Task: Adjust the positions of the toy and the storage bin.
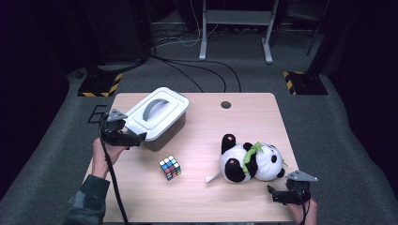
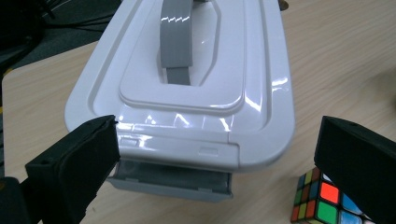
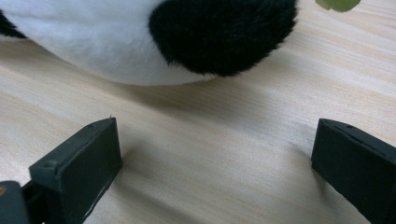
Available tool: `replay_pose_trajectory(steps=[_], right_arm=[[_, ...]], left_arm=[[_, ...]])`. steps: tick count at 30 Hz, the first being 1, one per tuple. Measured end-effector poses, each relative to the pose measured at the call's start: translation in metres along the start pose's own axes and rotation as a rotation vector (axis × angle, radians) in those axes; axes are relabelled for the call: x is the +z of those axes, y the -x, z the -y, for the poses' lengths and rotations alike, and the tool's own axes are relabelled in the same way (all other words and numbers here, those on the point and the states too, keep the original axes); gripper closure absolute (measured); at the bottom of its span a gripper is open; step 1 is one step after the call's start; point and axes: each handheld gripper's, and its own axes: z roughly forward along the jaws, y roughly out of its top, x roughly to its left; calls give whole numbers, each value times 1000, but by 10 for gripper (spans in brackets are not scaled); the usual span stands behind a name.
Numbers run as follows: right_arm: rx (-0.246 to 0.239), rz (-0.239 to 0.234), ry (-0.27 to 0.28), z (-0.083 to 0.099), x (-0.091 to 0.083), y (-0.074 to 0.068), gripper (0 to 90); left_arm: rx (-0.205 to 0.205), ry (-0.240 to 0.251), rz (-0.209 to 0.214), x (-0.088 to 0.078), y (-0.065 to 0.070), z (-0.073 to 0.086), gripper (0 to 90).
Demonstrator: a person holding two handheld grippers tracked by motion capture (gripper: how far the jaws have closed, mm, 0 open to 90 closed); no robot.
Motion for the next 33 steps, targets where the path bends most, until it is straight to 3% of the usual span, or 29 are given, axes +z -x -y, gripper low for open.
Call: replay_pose_trajectory(steps=[7,12,26,30,33], right_arm=[[0,1,1,0,0,0,8],[0,1,1,0,0,0,8],[0,1,1,0,0,0,8],[0,0,1,0,0,0,9],[0,0,1,0,0,0,9]], left_arm=[[11,-7,-16,16,-5,-17,54],[14,-18,5,33,-9,-32,101],[-7,-40,25,60,-16,-56,150],[13,-49,35,68,-19,-65,182],[22,-49,18,75,-18,-71,214]])
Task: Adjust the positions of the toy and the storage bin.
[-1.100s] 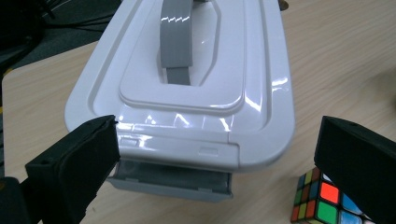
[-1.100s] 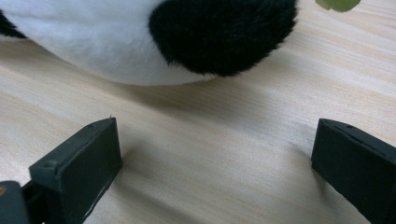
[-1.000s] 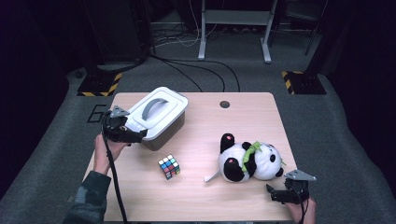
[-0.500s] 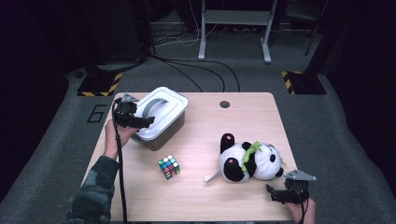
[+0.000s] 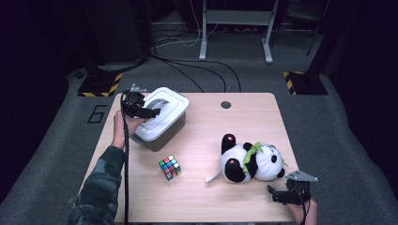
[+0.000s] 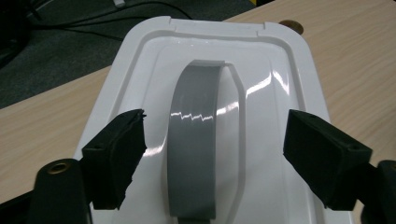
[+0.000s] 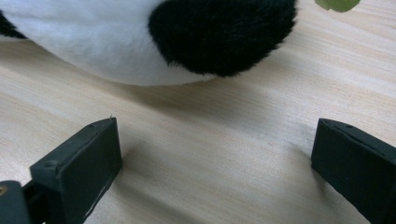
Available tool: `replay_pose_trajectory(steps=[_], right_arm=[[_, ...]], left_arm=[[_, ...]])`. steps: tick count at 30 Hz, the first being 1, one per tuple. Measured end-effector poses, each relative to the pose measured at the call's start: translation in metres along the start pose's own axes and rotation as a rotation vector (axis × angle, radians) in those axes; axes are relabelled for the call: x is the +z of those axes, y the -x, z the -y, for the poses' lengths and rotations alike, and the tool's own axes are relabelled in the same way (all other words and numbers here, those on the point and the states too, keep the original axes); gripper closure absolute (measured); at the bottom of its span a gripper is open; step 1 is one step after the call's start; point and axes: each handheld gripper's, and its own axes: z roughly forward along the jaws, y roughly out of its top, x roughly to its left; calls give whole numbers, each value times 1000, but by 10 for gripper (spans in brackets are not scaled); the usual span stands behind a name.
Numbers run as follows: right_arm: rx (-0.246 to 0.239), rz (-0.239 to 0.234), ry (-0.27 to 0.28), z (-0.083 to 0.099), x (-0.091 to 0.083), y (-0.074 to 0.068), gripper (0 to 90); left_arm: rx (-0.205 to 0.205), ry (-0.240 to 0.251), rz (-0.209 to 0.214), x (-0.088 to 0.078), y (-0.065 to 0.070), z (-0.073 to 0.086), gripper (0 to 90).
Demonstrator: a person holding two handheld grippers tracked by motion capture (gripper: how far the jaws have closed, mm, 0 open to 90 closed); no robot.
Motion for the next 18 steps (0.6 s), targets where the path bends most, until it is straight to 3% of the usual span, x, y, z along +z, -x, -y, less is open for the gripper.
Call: replay_pose_trajectory(steps=[4,8,11,13,18], right_arm=[[0,0,0,0,0,0,9],[0,0,0,0,0,0,9],[0,0,0,0,0,0,10],[3,1,1,0,0,0,11],[3,1,1,0,0,0,12]], left_arm=[[-4,-21,-31,9,1,-4,320],[-36,0,-50,12,-2,-9,445],[-24,-3,-77,13,-2,-10,505],[-13,-17,-66,17,-2,-9,580],[13,-25,-65,20,-1,-9,648]])
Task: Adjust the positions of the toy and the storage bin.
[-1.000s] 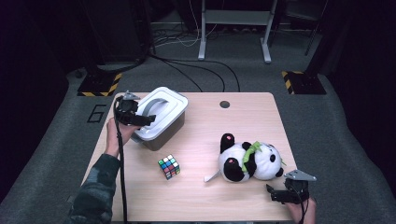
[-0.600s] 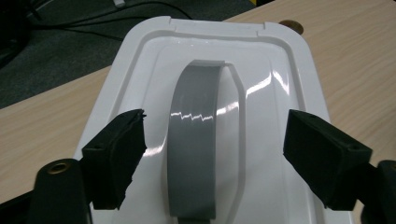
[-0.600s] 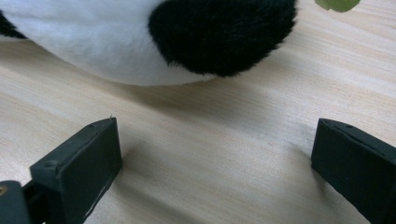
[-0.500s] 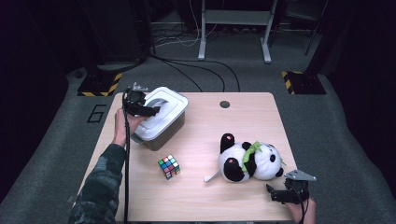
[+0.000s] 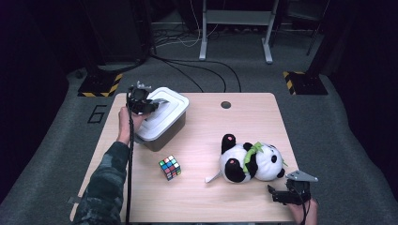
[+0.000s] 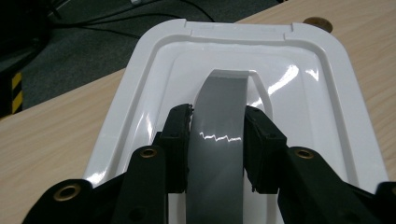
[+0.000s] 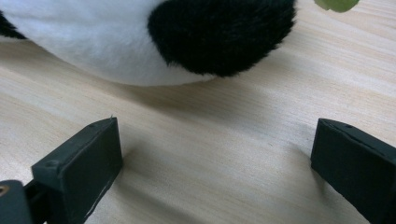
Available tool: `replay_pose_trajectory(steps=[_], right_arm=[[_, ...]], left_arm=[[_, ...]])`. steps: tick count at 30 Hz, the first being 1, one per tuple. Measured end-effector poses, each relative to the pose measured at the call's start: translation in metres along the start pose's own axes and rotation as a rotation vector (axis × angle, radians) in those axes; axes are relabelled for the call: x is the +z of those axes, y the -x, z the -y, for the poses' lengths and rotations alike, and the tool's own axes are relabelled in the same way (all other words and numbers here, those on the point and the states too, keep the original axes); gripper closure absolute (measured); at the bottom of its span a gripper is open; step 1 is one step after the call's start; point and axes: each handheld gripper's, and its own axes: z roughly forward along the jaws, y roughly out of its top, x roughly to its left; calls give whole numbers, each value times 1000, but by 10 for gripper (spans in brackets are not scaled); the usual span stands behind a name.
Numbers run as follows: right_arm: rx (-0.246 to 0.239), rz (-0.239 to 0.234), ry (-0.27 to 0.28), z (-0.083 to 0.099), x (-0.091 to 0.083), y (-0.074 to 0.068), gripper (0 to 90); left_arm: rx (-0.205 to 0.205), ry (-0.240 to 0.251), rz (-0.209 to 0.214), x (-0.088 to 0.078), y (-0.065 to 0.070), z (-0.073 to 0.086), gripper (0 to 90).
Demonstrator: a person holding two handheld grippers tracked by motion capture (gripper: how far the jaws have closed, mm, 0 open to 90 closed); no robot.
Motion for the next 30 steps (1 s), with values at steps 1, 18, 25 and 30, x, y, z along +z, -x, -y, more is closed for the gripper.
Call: replay_pose_trajectory(steps=[1,18,25,30], right_arm=[[0,0,0,0,0,0,12],[3,-1,1,0,0,0,15],[3,-1,1,0,0,0,15],[3,-1,1,0,0,0,15]], left_arm=[[13,2,-2,0,1,0,653],[72,39,43,9,6,-4,672],[84,46,61,11,9,-7,672],[76,53,80,14,12,-9,672]])
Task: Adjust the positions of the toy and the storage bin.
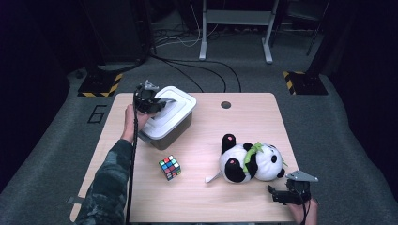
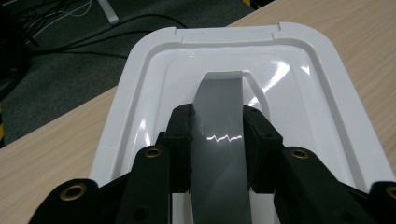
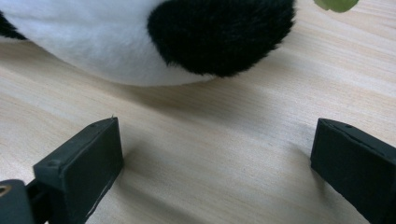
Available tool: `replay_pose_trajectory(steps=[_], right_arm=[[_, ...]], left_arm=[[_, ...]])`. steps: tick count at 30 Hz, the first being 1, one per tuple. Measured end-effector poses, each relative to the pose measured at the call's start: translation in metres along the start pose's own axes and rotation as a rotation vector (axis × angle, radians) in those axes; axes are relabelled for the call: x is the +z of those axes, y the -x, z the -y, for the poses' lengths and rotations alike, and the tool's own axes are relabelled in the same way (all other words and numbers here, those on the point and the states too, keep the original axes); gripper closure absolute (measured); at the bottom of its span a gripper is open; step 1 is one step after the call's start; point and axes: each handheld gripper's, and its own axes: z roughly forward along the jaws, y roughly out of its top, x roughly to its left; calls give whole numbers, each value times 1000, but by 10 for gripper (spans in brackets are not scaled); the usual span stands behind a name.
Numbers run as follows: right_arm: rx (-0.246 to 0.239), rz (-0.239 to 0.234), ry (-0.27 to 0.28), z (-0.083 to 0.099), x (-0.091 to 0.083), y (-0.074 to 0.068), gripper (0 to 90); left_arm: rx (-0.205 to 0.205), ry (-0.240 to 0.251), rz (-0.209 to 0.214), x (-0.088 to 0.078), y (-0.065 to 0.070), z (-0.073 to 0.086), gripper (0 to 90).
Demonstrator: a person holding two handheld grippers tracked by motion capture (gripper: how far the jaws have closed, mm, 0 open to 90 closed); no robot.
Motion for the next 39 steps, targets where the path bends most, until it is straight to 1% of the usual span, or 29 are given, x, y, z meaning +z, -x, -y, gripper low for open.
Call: replay_pose_trajectory(steps=[1,2,4,6,7,8,11,12,15,16,17,18,21,22,24,25,26,28,29,30,31,32,33,35,38,39], right_arm=[[0,0,0,0,0,0,15],[0,0,0,0,0,0,15],[0,0,0,0,0,0,15],[0,0,0,0,0,0,15],[0,0,0,0,0,0,15],[0,0,0,0,0,0,15],[0,0,0,0,0,0,15],[0,0,0,0,0,0,15],[0,0,0,0,0,0,15],[0,0,0,0,0,0,15],[0,0,0,0,0,0,15],[0,0,0,0,0,0,16],[0,-1,0,0,0,0,15],[0,-1,0,0,0,0,15],[0,0,0,0,0,0,15],[0,0,0,0,0,0,15],[0,0,0,0,0,0,16],[0,0,0,0,0,0,15],[0,0,0,0,0,0,15],[0,0,0,0,0,0,15],[0,0,0,0,0,0,16],[0,0,0,0,0,0,16],[0,1,0,0,0,0,16],[0,1,0,0,0,0,16],[0,1,-1,0,0,0,16],[0,1,-1,0,0,0,16]], left_arm=[[0,0,0,0,0,0,672],[5,-10,7,1,1,-2,672],[0,-3,8,3,3,-4,671],[3,-6,11,4,4,-5,672],[7,-4,13,6,6,-6,672],[1,-1,14,7,7,-7,672],[14,-3,19,9,10,-10,672],[8,0,18,10,12,-10,672],[13,1,26,13,16,-13,672],[22,-4,33,13,17,-14,671],[11,4,32,14,19,-15,671],[19,3,37,15,20,-15,671],[23,9,45,18,25,-18,671],[29,3,49,18,26,-19,672],[25,11,49,19,27,-19,671],[29,17,56,21,29,-20,671],[43,7,60,21,29,-21,671],[36,15,63,22,31,-21,672],[49,9,66,22,31,-22,672],[44,17,71,23,33,-22,672],[49,17,77,24,34,-23,671],[46,20,79,24,35,-24,671],[55,18,81,25,36,-24,672],[59,16,86,26,37,-25,672],[57,25,89,27,40,-26,672],[63,25,100,28,41,-27,672]])
